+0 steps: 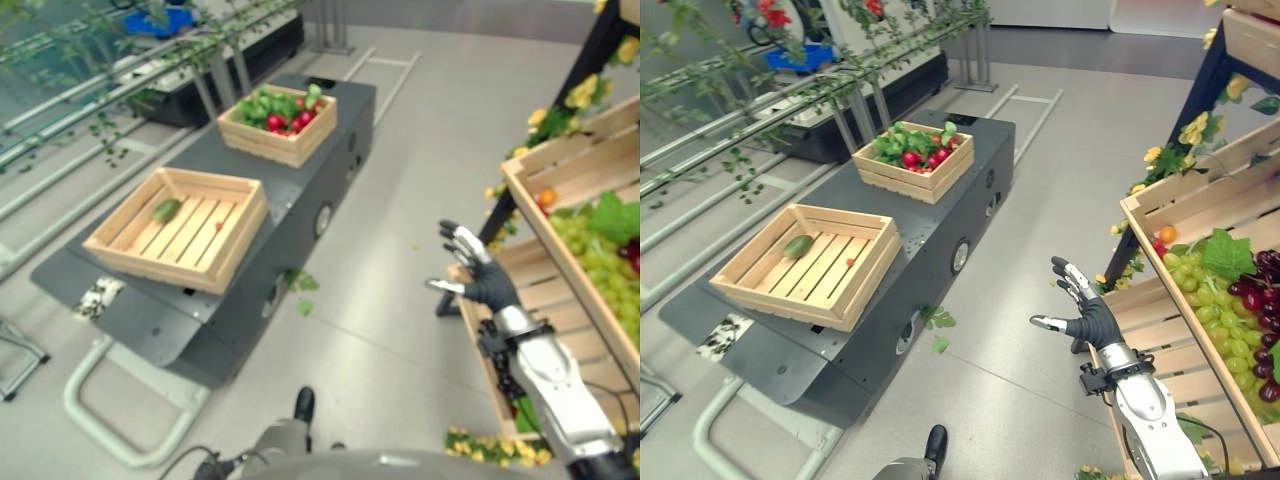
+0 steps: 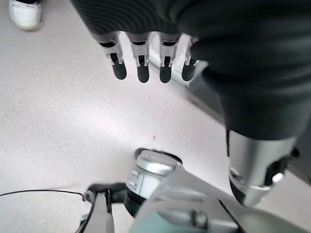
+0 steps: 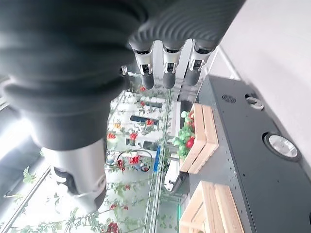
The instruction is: Pick up the fruits from the basket on one side to the basket on the other side
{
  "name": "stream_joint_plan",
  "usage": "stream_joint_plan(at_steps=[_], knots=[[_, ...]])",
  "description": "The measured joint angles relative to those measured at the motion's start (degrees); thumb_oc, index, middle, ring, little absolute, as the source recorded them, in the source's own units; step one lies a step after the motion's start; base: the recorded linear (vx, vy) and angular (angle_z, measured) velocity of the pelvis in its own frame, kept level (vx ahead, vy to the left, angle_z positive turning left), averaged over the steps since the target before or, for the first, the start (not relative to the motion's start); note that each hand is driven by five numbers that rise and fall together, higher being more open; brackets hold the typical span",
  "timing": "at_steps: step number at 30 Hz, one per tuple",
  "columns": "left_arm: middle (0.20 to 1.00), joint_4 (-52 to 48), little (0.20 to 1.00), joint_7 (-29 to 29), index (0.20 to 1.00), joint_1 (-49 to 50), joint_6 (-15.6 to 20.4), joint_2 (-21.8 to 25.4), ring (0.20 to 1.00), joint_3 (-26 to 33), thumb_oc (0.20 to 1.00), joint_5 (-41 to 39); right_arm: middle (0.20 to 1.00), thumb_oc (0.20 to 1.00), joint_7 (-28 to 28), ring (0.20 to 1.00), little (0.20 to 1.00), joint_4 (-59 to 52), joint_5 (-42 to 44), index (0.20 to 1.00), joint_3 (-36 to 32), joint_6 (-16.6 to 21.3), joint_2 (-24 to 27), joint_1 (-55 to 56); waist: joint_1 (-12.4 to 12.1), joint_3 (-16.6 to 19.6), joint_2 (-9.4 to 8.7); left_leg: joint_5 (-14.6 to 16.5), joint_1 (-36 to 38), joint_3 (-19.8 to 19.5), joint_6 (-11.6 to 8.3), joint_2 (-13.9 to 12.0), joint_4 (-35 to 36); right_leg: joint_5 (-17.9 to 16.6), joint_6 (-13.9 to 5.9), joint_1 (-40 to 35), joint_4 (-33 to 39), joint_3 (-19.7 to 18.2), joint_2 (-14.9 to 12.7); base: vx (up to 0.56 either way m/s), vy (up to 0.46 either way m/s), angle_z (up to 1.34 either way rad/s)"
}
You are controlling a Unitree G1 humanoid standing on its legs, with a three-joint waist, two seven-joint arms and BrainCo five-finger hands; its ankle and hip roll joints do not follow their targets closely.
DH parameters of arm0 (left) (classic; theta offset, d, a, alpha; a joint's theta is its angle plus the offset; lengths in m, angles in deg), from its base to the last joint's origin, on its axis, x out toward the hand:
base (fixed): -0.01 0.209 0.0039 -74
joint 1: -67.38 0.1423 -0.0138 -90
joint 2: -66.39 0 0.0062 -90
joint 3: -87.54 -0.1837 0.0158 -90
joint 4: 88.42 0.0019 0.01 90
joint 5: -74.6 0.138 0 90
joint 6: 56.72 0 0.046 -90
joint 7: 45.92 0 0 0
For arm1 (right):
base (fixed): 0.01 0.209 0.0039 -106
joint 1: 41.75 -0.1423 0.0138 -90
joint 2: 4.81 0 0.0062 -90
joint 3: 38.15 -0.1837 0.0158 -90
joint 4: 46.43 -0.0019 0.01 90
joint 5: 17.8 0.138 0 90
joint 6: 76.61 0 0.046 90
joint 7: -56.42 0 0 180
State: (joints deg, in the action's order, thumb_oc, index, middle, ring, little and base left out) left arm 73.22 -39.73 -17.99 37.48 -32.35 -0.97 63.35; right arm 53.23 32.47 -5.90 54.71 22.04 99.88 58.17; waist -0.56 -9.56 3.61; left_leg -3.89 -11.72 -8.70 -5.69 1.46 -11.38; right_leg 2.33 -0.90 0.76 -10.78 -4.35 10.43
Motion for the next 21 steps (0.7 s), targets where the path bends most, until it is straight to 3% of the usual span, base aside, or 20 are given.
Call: stream_joint_plan(at_steps=[1, 2, 3, 4, 5, 7, 10, 12, 13, 14, 15, 17, 21], knots=[[1.0, -0.2, 1.0, -0.05, 1.0, 0.7, 0.26, -1.58, 1.0, 2.1, 1.0, -1.03, 1.0, 1.0, -0.17, 1.0, 1.0, -1.71, -0.02, 1.0, 0.27, 0.02, 2.86, 0.12, -0.21, 1.28, 1.26, -0.78, 0.07, -0.83, 1.27, -1.18, -0.3, 3.94, 5.46, 4.95, -3.49, -2.73, -2.68, -0.12, 0.034, 0.07], [1.0, 0.13, 1.0, -0.22, 1.0, 0.94, 0.07, -1.04, 1.0, 2.21, 1.0, -1.36, 1.0, 1.0, -0.1, 1.0, 1.0, -1.88, 0.0, 1.0, -0.07, 0.23, 3.14, 0.52, 0.79, 1.72, 1.99, 0.15, 0.96, -1.61, 0.26, -1.8, -0.34, 3.27, 7.31, 4.73, -1.64, 0.81, -3.66, -0.2, 0.072, 0.25], [1.0, 0.93, 1.0, -0.49, 1.0, 0.64, 0.1, -0.22, 1.0, 2.05, 1.0, -2.04, 1.0, 1.0, 0.03, 1.0, 1.0, -1.29, -0.01, 1.0, 0.01, -0.28, 1.6, 0.66, 1.55, 1.83, 0.7, 1.89, 1.58, -0.57, -1.27, -0.28, -0.8, 1.72, 8.23, 4.98, 0.65, 4.03, -6.37, -0.14, 0.053, 0.34], [1.0, 1.05, 1.0, -0.55, 1.0, 0.14, 0.21, 0.16, 1.0, 2.02, 1.0, -2.1, 1.0, 1.0, -0.04, 1.0, 1.0, -1.48, 0.0, 1.0, 0.04, -0.25, 0.76, 0.7, 1.37, 2.03, -0.53, 2.98, 2.23, 0.17, -1.74, 1.61, -1.49, 0.53, 8.21, 5.37, 1.95, 5.1, -7.91, -0.31, 0.155, 0.32], [1.0, 1.58, 1.0, -0.67, 1.0, -1.28, 0.24, 0.44, 1.0, 2.66, 1.0, -3.18, 1.0, 1.0, -0.03, 1.0, 1.0, -2.23, 0.01, 1.0, 0.01, -0.2, 0.25, 0.91, 1.5, 1.92, -1.92, 6.35, 3.17, 3.11, -1.29, 2.64, -3.8, -2.33, 7.42, 3.46, 7.33, 9.52, -9.86, -0.21, 0.129, 0.35], [1.0, 1.47, 1.0, -0.81, 1.0, -2.49, 0.33, 0.8, 1.0, 2.76, 1.0, -4.76, 1.0, 1.0, 0.17, 1.0, 1.0, -2.41, 0.0, 1.0, -0.23, -0.19, -0.37, 2.21, 2.2, 1.77, -2.74, 9.05, 6.49, 6.19, -2.8, 1.63, -4.78, -4.53, 8.04, 0.93, 11.76, 17.97, -11.01, -0.2, 0.131, 0.95], [1.0, 1.05, 1.0, -1.21, 1.0, -4.65, 1.12, -0.19, 1.0, 2.55, 1.0, -5.97, 1.0, 1.0, 1.24, 1.0, 1.0, -2.4, -0.02, 1.0, -0.69, -0.07, -1.44, 4.37, 4.93, 2.48, -3.51, 10.48, 10.62, 12.2, -2.92, -2.22, -3.12, -5.18, 6.23, 0.97, 13.65, 28.13, -12.64, -0.18, 0.222, 1.5], [1.0, 0.62, 1.0, -1.33, 1.0, -4.87, 1.24, -1.99, 1.0, 1.82, 1.0, -6.02, 1.0, 1.0, 1.34, 1.0, 1.0, -1.85, -0.04, 1.0, -1.01, -0.07, -1.69, 4.68, 5.45, 2.78, -2.91, 11.41, 12.44, 13.69, -1.55, -4.0, 0.19, -5.21, 5.22, 2.34, 12.53, 29.36, -12.73, -0.1, 0.222, 1.14], [1.0, 0.64, 1.0, -1.6, 1.0, -4.91, 1.31, -2.38, 1.0, 1.29, 1.0, -5.98, 1.0, 1.0, 1.73, 1.0, 1.0, -0.73, -0.06, 1.0, -1.16, -0.07, -2.48, 4.25, 5.6, 3.27, -1.77, 11.73, 13.53, 13.26, 0.91, -4.6, 4.68, -5.18, 4.46, 3.7, 11.25, 28.74, -12.27, -0.1, 0.182, 0.89], [1.0, 0.81, 1.0, -1.64, 1.0, -4.91, 1.32, -2.25, 1.0, 1.16, 1.0, -5.99, 1.0, 1.0, 1.74, 1.0, 1.0, 0.5, -0.16, 1.0, -1.24, -0.02, -3.18, 3.86, 5.44, 3.02, -2.25, 12.03, 14.25, 12.96, 2.74, -4.25, 7.21, -5.13, 4.37, 4.64, 10.03, 26.95, -12.48, -0.14, 0.266, 0.76], [1.0, 0.83, 1.0, -1.6, 1.0, -4.92, 1.41, -1.49, 1.0, 1.27, 1.0, -6.5, 1.0, 1.0, 2.19, 1.0, 1.0, 2.81, -0.62, 1.0, -1.21, -0.11, -4.89, 3.72, 4.74, 3.22, -3.6, 9.89, 14.36, 12.49, 4.18, -3.19, 9.68, -5.29, 2.6, 5.81, 8.41, 22.57, -13.32, -0.06, 0.136, 0.5], [1.0, 0.57, 1.0, -1.61, 1.0, -4.74, 1.44, -0.74, 1.0, 1.39, 1.0, -7.82, 1.0, 1.0, 2.24, 1.0, 1.0, 5.15, -1.03, 1.0, -1.06, -0.18, -6.66, 3.53, 3.82, 3.94, -4.87, 8.34, 14.06, 12.38, 5.28, -1.02, 10.72, -5.98, 0.86, 6.75, 7.89, 17.71, -14.69, -0.06, 0.183, 0.24], [1.0, 0.26, 1.0, -1.62, 1.0, -3.89, 1.47, 0.81, 1.0, 1.38, 1.0, -7.81, 1.0, 1.0, 2.25, 1.0, 1.0, 5.9, -1.3, 1.0, 0.07, -0.14, -7.72, 3.64, 2.88, 4.59, -6.41, 6.66, 13.89, 13.17, 7.64, 2.12, 12.08, -7.62, -2.13, 7.83, 9.0, 13.94, -17.16, -0.04, 0.162, 0.0]])
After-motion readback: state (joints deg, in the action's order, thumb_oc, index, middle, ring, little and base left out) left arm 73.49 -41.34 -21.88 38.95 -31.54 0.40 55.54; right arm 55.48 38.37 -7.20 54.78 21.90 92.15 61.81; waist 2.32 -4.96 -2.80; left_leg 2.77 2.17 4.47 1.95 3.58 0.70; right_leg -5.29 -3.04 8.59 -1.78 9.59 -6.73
